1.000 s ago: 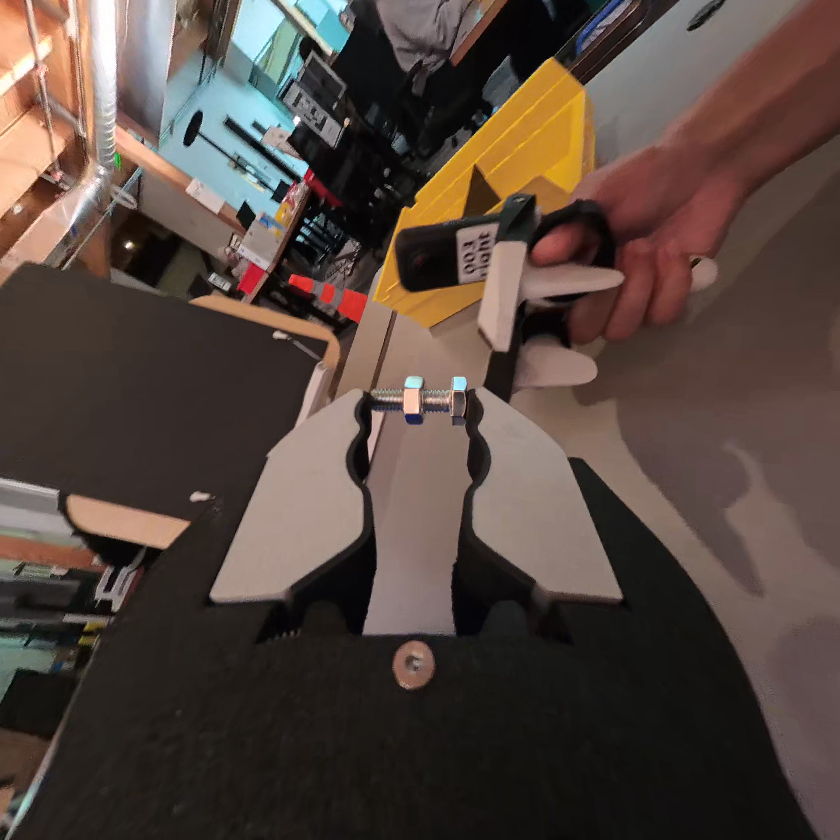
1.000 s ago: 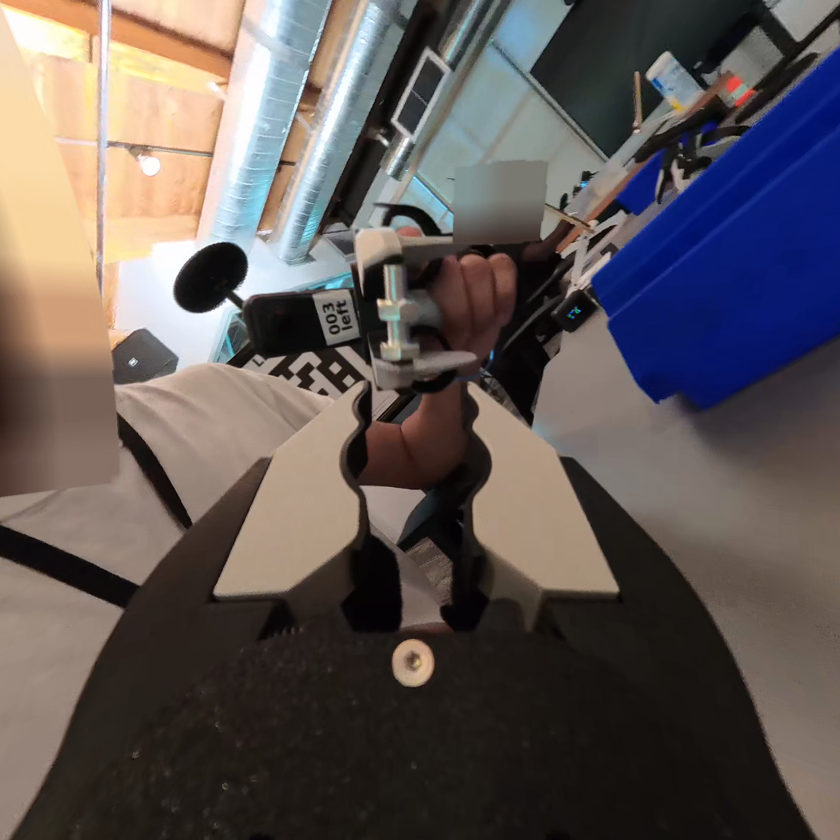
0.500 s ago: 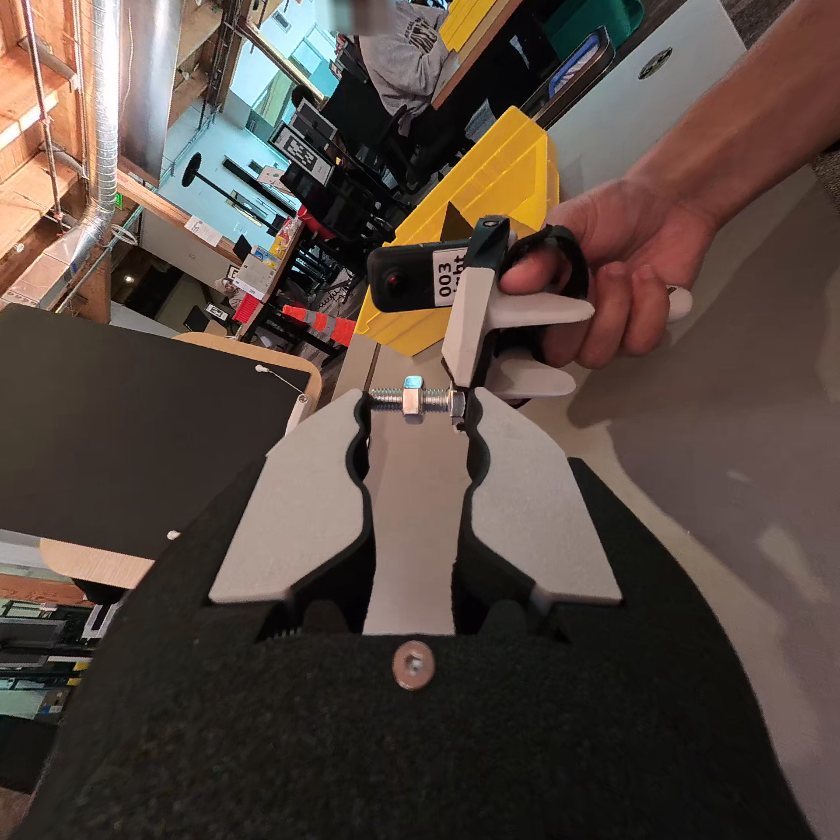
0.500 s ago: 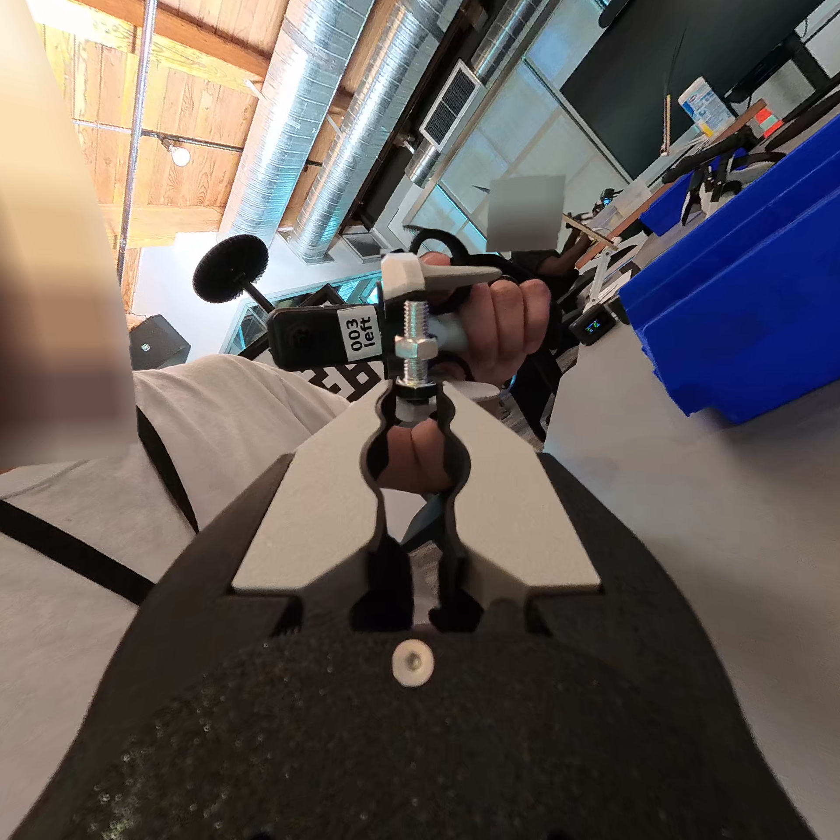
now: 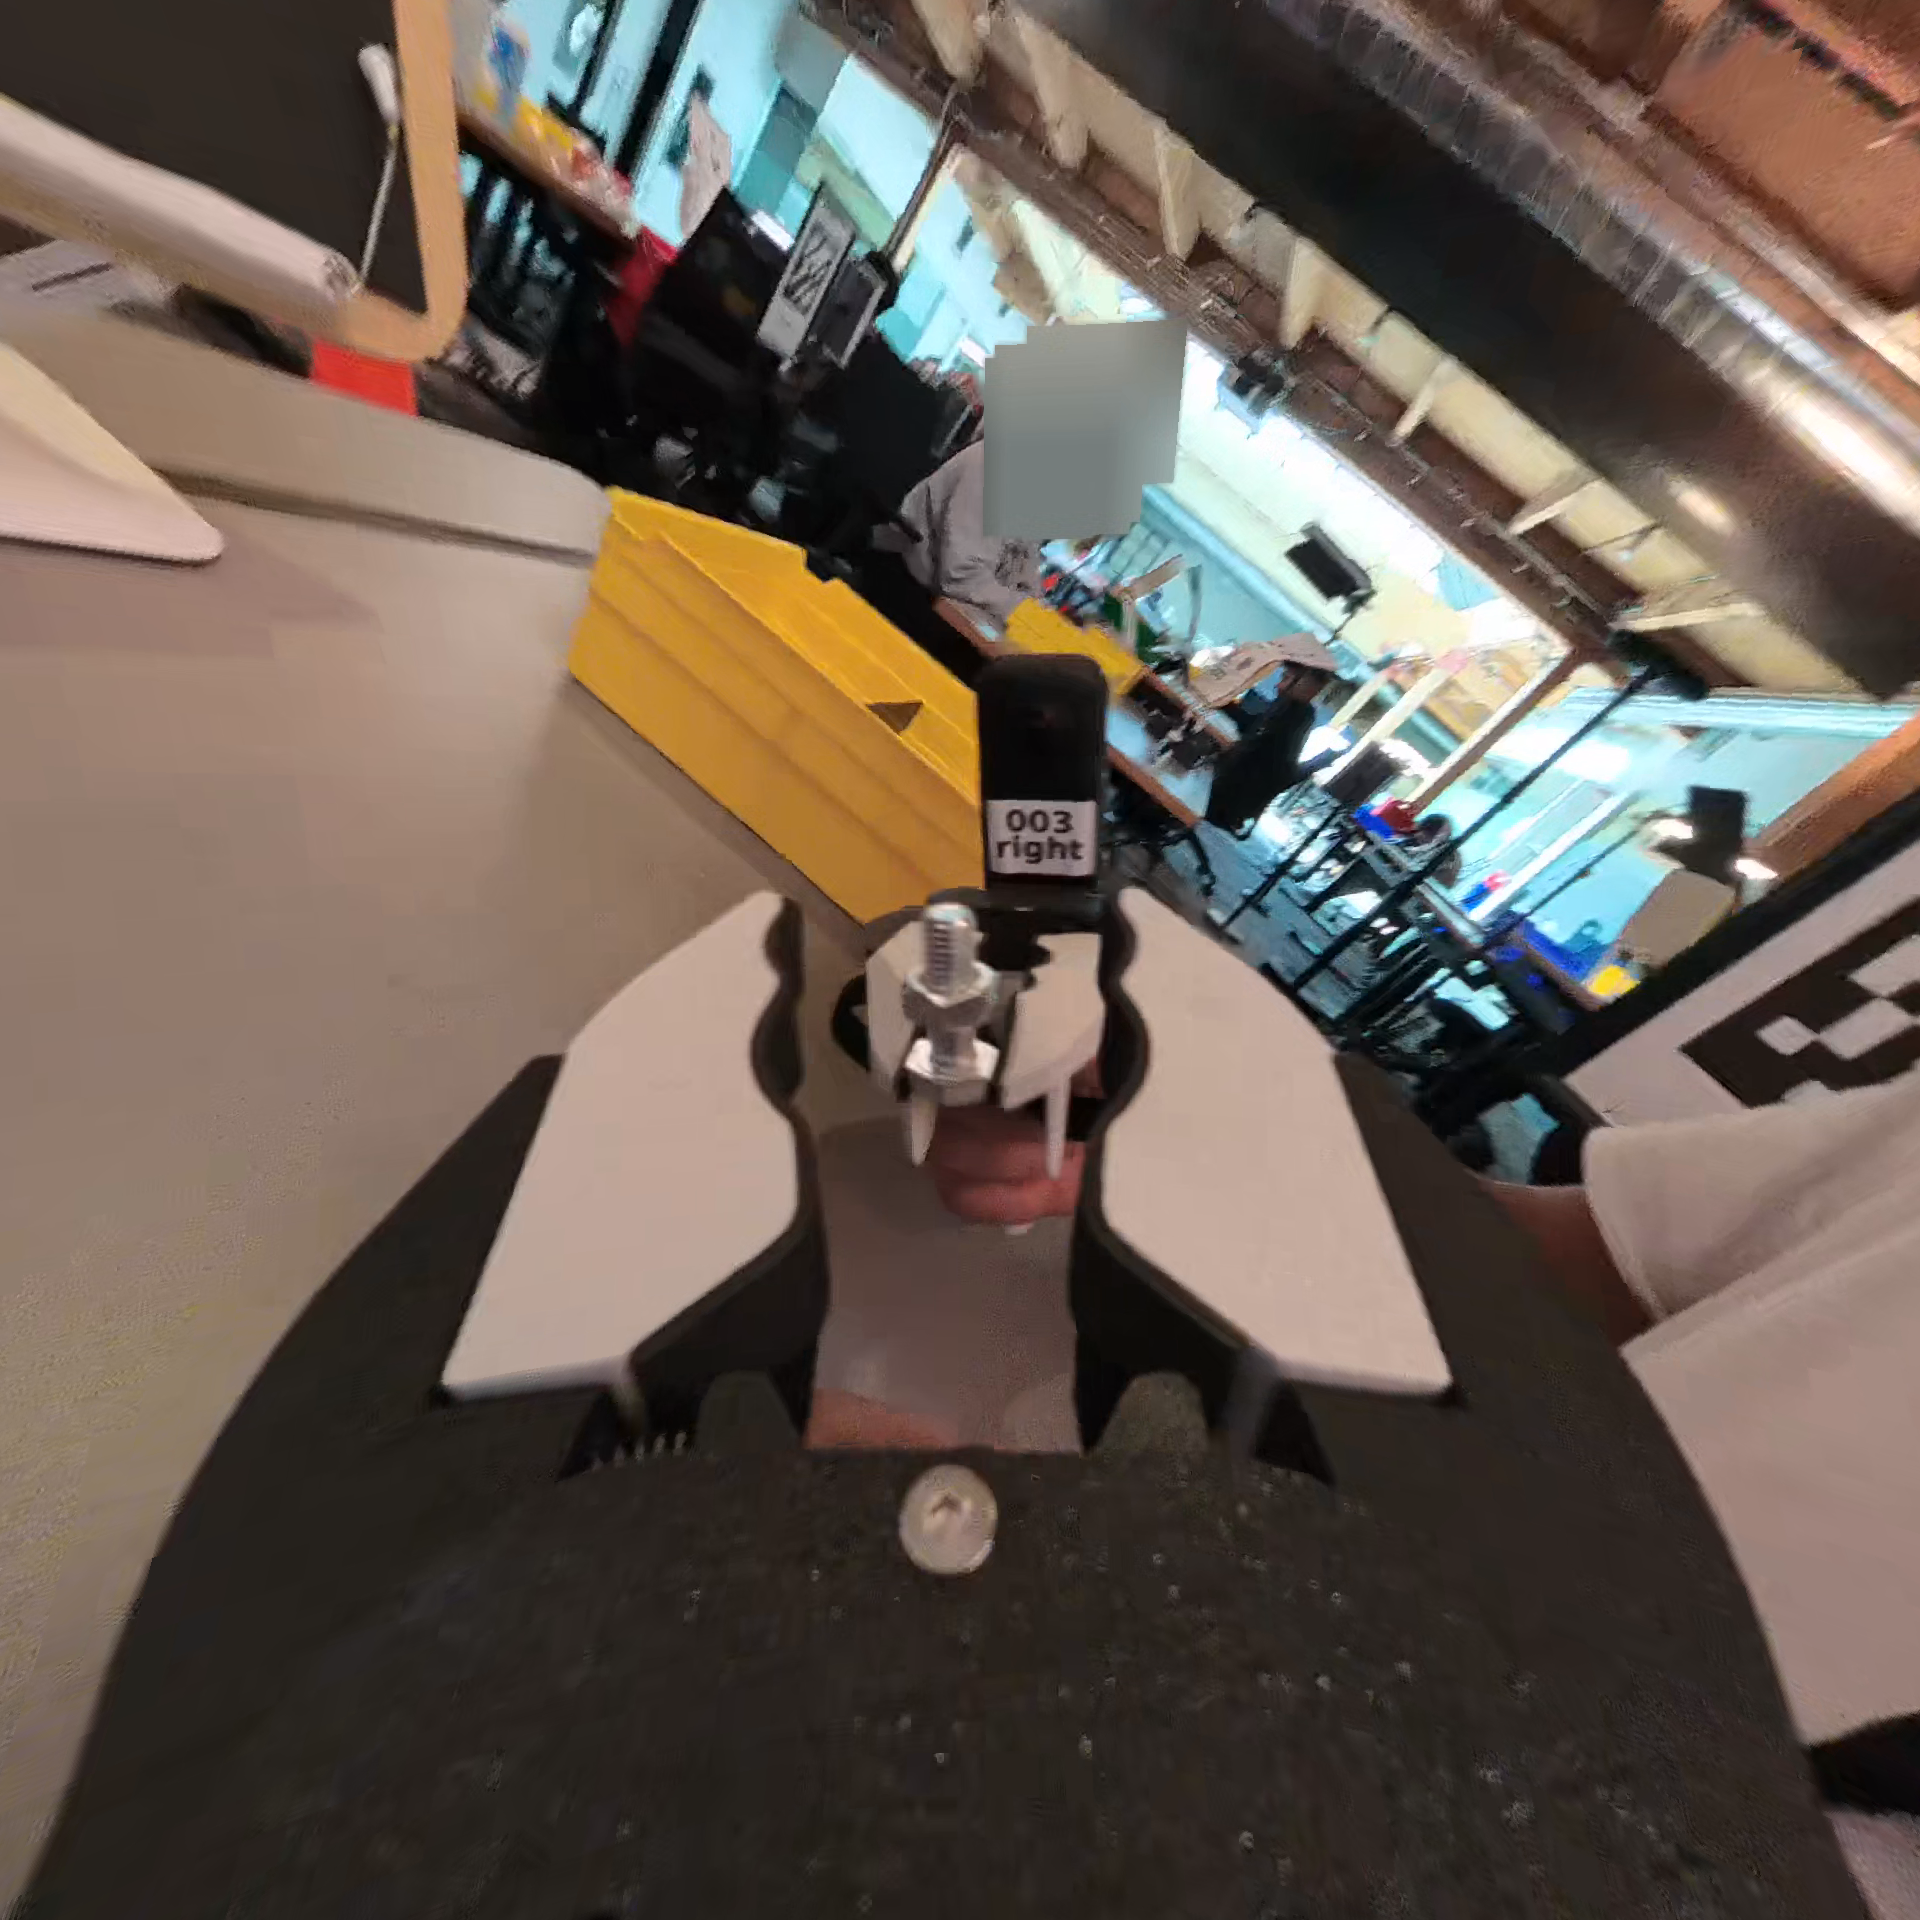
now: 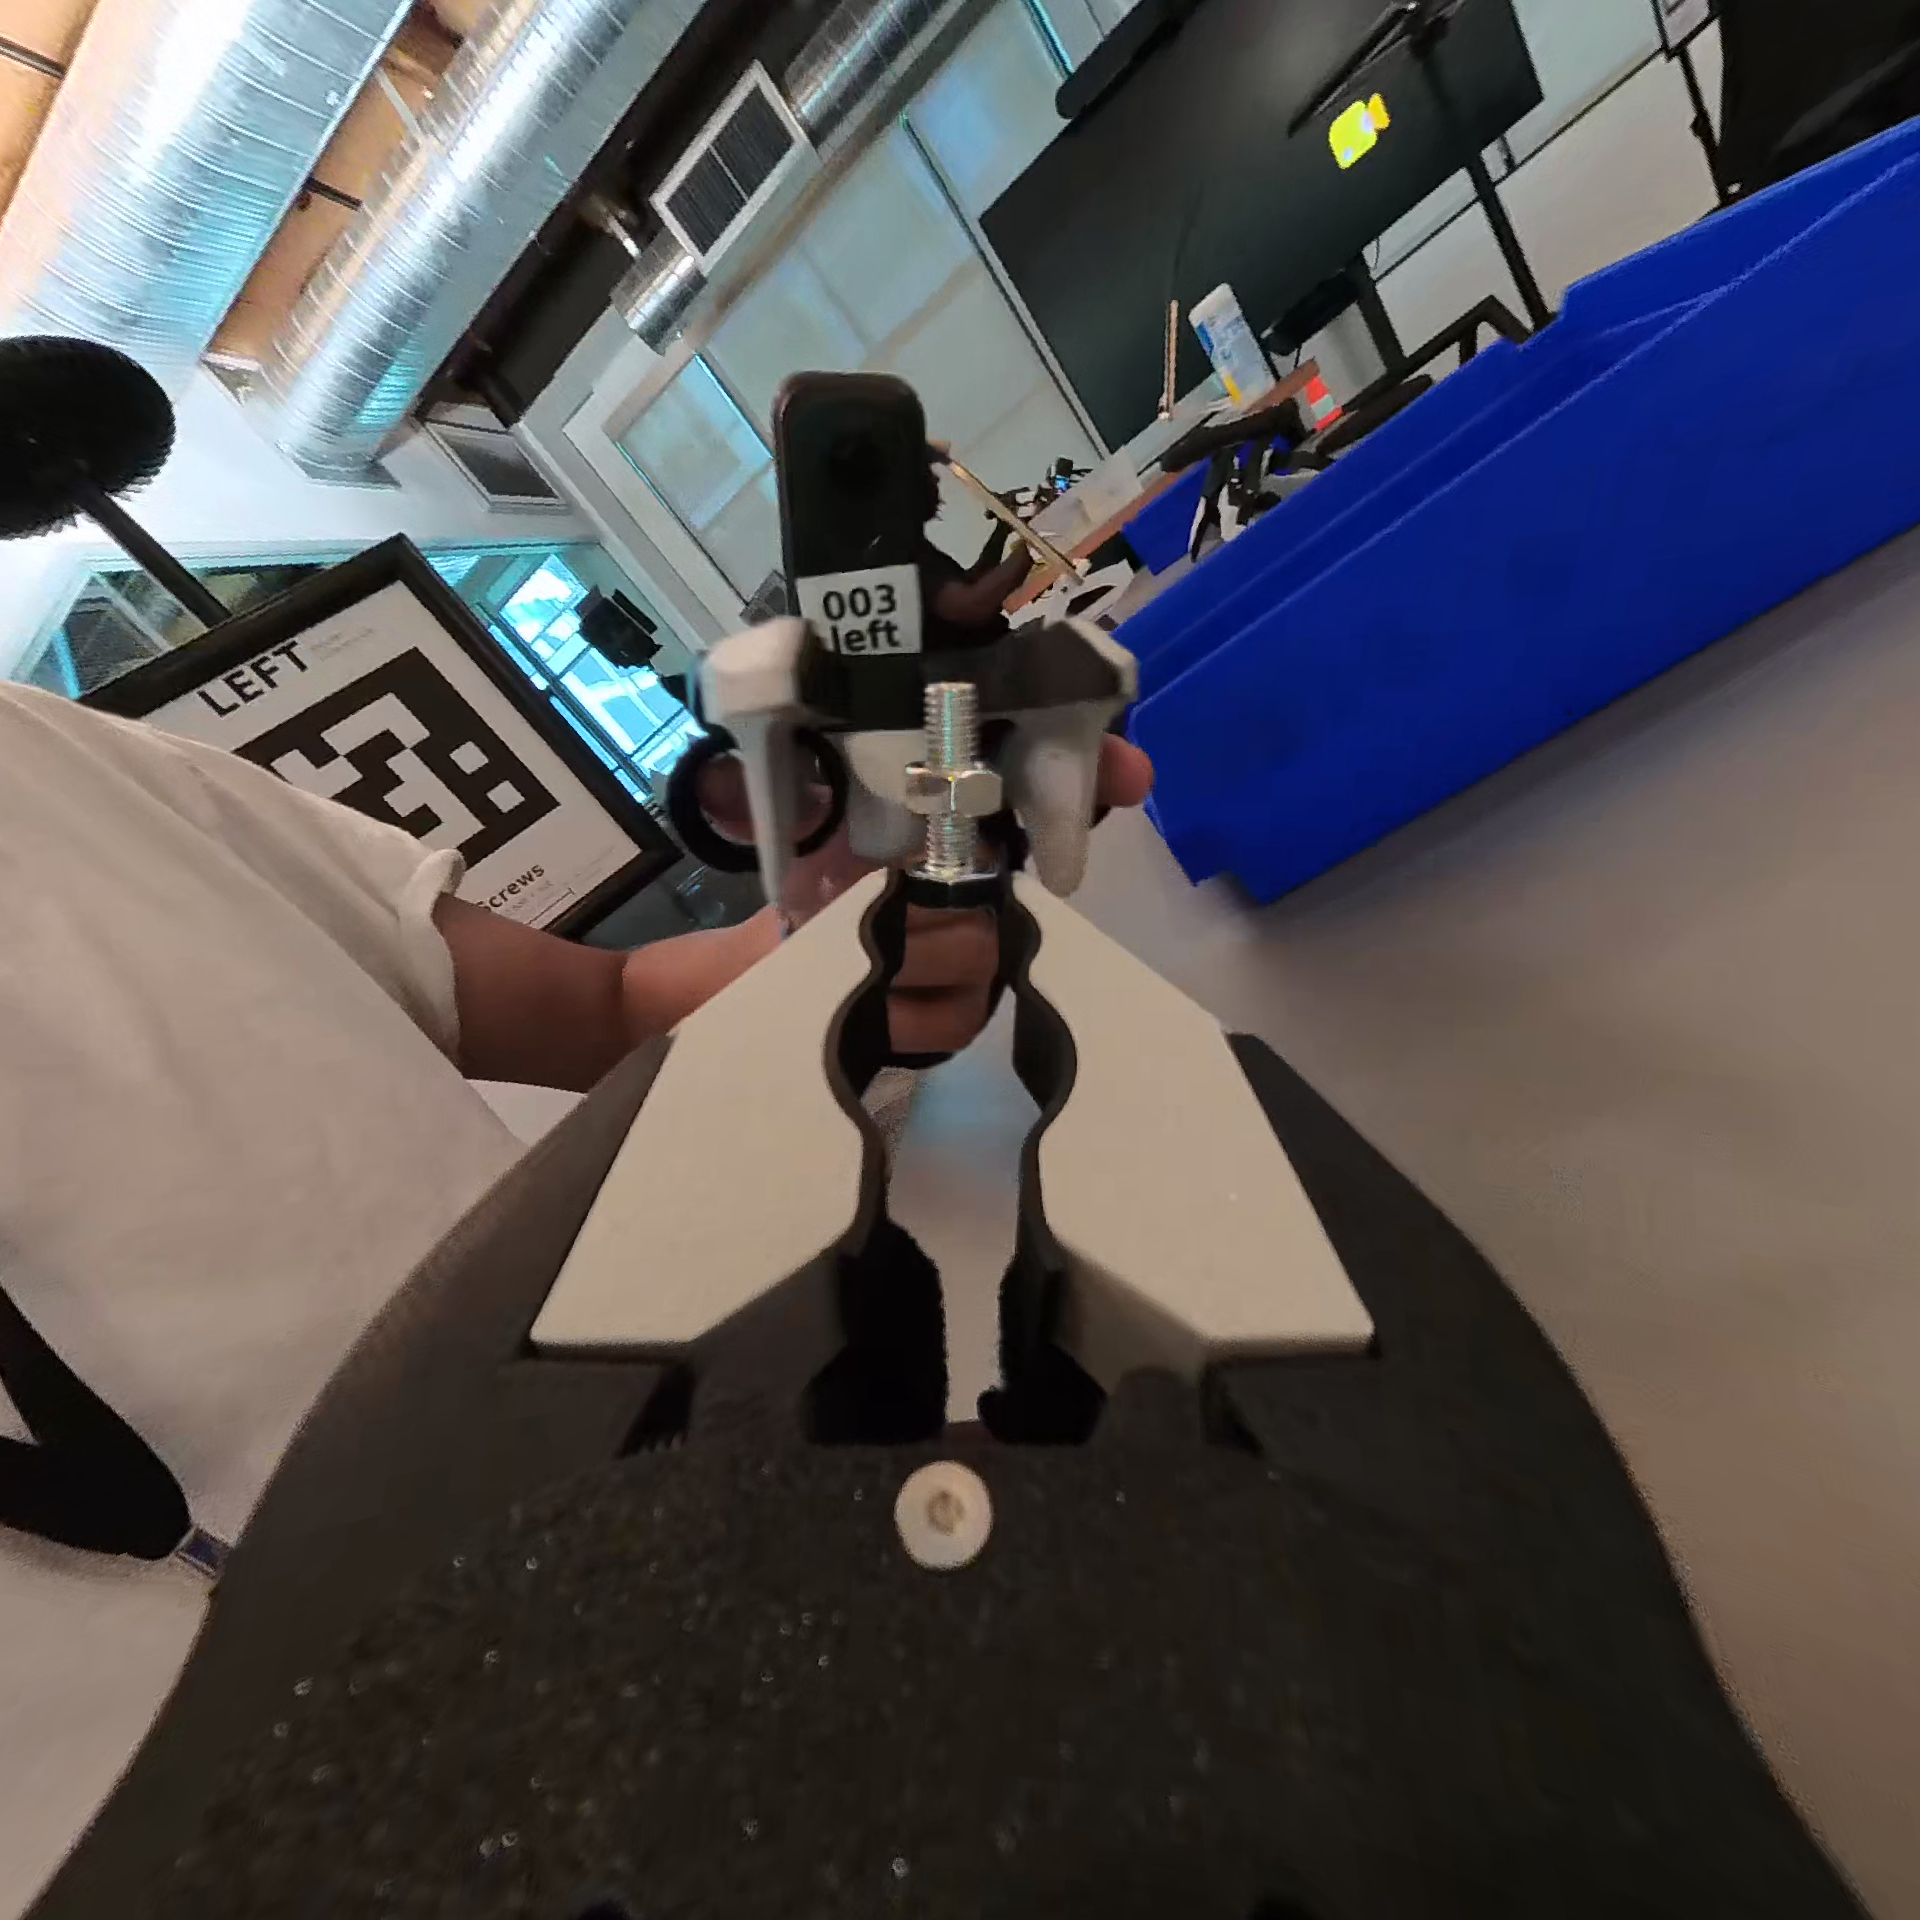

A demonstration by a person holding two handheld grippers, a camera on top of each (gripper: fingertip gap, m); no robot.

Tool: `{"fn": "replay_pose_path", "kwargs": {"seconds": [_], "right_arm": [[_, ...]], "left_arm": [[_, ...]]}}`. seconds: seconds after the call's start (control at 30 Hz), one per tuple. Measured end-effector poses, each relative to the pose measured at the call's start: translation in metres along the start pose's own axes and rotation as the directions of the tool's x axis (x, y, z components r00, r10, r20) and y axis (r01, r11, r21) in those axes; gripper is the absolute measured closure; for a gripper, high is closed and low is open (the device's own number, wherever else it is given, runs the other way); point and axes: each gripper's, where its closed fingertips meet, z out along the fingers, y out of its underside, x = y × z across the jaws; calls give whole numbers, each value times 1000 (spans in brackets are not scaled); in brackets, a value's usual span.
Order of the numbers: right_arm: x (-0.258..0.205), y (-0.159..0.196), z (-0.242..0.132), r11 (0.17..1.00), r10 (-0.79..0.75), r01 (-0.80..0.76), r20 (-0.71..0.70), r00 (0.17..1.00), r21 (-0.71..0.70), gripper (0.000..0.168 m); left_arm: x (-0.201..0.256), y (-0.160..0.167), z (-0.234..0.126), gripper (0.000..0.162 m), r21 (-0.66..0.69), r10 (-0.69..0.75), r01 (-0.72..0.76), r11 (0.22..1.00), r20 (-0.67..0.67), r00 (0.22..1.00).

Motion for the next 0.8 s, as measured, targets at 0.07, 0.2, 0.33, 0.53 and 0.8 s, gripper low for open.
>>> {"fn": "replay_pose_path", "kwargs": {"seconds": [0.07, 0.2, 0.33, 0.53, 0.8], "right_arm": [[-6, 1, 5, 1000, -13, 13, 15, 1000, -5, 152], [-4, 1, 7, 1000, -20, 20, -1, 1000, -14, 152], [3, -10, -6, 999, -42, 44, -52, 998, 27, 152], [7, -11, -14, 997, -66, 69, -99, 993, 26, 152], [-2, 8, 16, 997, -69, 67, -47, 997, -36, 152]], "left_arm": [[0, 12, 5, 112, -64, 40, -39, 997, 9, 999], [21, 16, 3, 114, -50, 29, -34, 998, -113, 993], [26, 10, -14, 117, -8, 92, -93, 996, -135, 987], [3, 16, -17, 105, -29, 152, -152, 988, -22, 988], [14, 26, 2, 102, -44, 112, -116, 992, -76, 991]]}}
